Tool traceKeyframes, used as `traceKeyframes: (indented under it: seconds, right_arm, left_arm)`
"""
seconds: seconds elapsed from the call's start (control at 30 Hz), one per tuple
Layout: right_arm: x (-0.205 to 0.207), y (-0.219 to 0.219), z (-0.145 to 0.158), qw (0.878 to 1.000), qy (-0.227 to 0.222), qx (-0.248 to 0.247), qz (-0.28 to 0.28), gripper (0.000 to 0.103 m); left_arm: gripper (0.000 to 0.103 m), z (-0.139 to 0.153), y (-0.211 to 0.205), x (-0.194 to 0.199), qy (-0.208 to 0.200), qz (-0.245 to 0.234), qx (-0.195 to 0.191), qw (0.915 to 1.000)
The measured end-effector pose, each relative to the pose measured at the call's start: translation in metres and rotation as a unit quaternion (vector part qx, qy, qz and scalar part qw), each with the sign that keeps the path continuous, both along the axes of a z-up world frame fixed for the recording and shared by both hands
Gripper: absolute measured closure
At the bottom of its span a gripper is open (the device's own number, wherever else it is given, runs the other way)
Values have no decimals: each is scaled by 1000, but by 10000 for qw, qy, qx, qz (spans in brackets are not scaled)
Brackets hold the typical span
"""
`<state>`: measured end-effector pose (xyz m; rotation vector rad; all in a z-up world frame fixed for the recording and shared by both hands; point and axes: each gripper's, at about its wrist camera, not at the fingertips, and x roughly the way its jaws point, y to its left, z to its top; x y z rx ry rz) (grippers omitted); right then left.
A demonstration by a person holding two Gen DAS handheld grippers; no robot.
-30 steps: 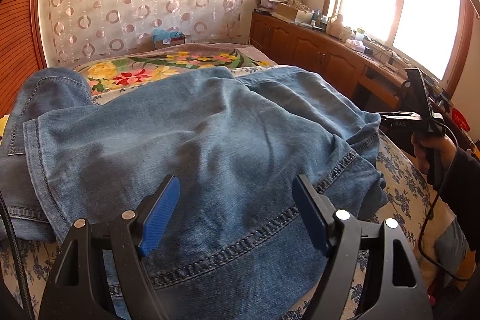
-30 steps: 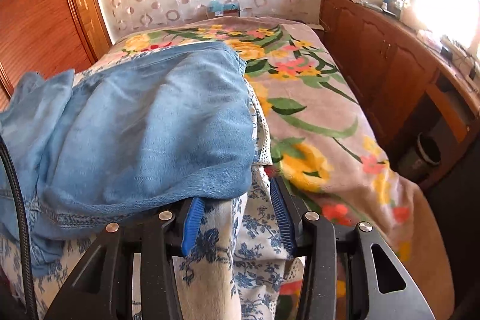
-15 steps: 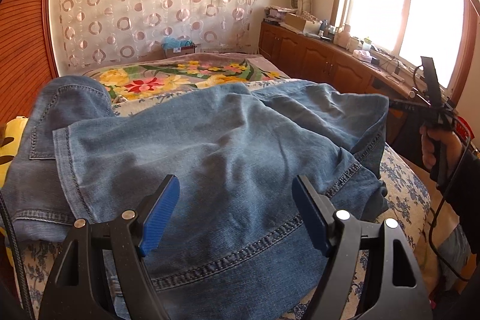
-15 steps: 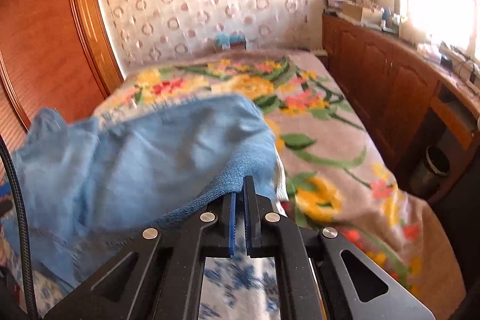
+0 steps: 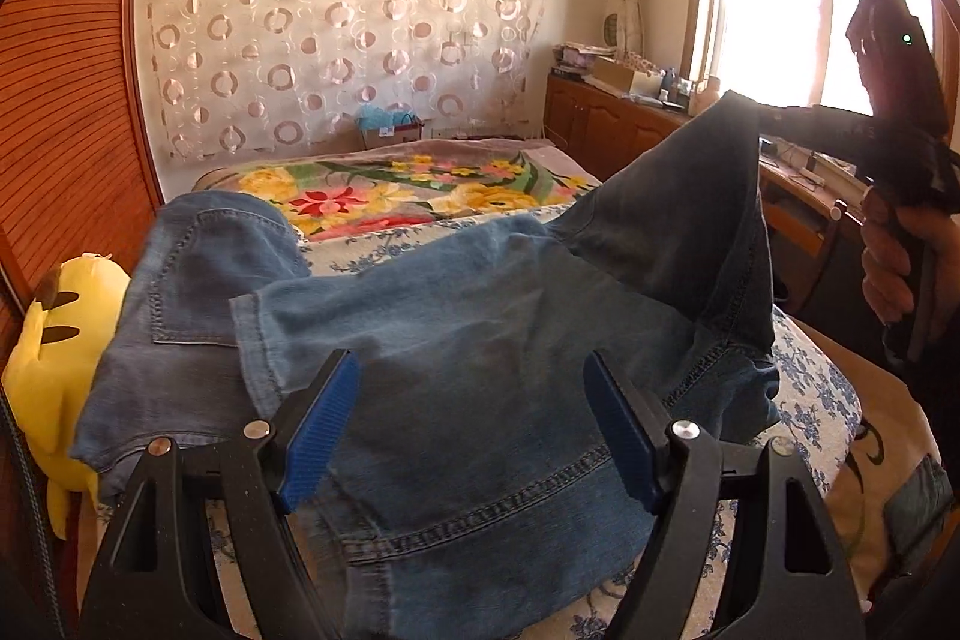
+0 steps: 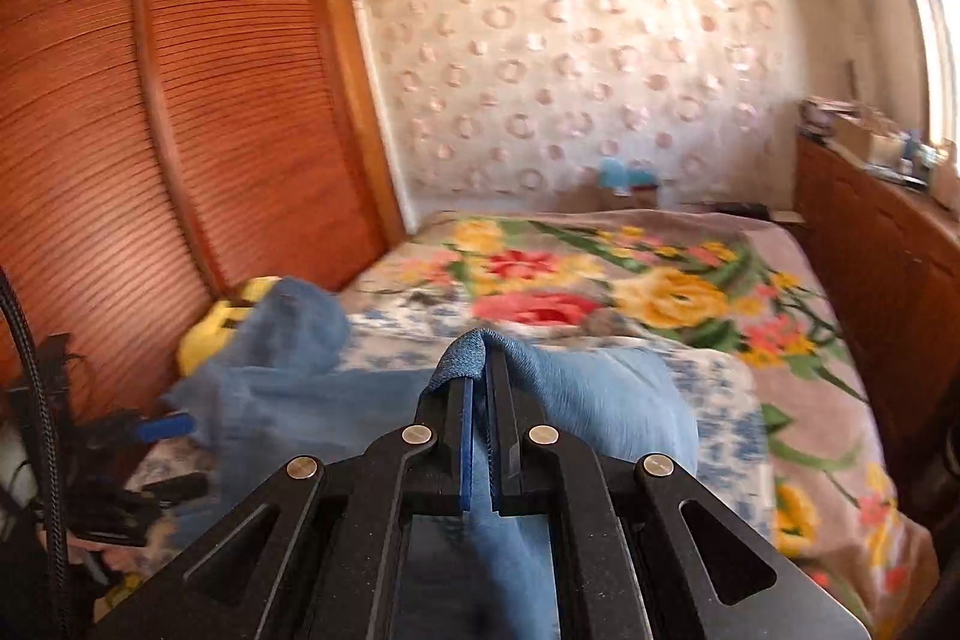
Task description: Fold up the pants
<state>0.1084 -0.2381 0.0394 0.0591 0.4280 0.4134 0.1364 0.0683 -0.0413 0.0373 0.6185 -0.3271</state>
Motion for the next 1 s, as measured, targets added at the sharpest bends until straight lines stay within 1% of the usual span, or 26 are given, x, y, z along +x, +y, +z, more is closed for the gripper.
traceKeyframes:
  seconds: [0.17, 0.23, 0.4, 0.43, 0.5, 0.53, 0.63, 0.67, 0.77, 0.9, 0.93, 1.0]
  right_arm:
    - [-19, 39, -16, 9970, 253, 17, 736, 100]
    - [-23, 43, -25, 9961, 323, -95, 816, 100]
    - [-31, 36, -42, 9948, 544, -255, 824, 99]
    - [-25, 34, -39, 9947, 570, -272, 811, 99]
    - [-30, 33, -35, 9946, 620, -295, 779, 99]
    - [-23, 37, -28, 9946, 637, -318, 753, 99]
    - [-19, 55, -19, 9948, 610, -418, 699, 99]
    - [-17, 64, -22, 9948, 595, -441, 705, 99]
    - [-19, 74, -22, 9945, 559, -494, 739, 99]
    - [-22, 79, -28, 9939, 560, -529, 788, 99]
    - [-14, 77, -34, 9937, 586, -529, 800, 99]
    - [-12, 79, -37, 9931, 648, -537, 823, 99]
  left_arm:
    - [25, 2, 16, -4, -23, 198, 10, 9998]
    - [25, 1, 21, -4, 6, 267, 28, 9996]
    - [25, -2, 28, -5, 40, 356, 45, 9993]
    - [25, -3, 27, -4, 43, 363, 44, 9993]
    - [25, -4, 28, -4, 42, 379, 23, 9993]
    - [25, -4, 28, -3, 34, 392, 18, 9992]
    - [25, -4, 30, -3, 32, 432, 3, 9991]
    - [25, -5, 30, -3, 33, 440, 1, 9990]
    - [25, -4, 30, -2, 21, 480, 42, 9988]
    - [25, -4, 29, -3, -5, 521, 86, 9986]
    - [25, -4, 29, -3, -1, 516, 80, 9986]
    - [25, -3, 29, -4, -5, 516, 97, 9986]
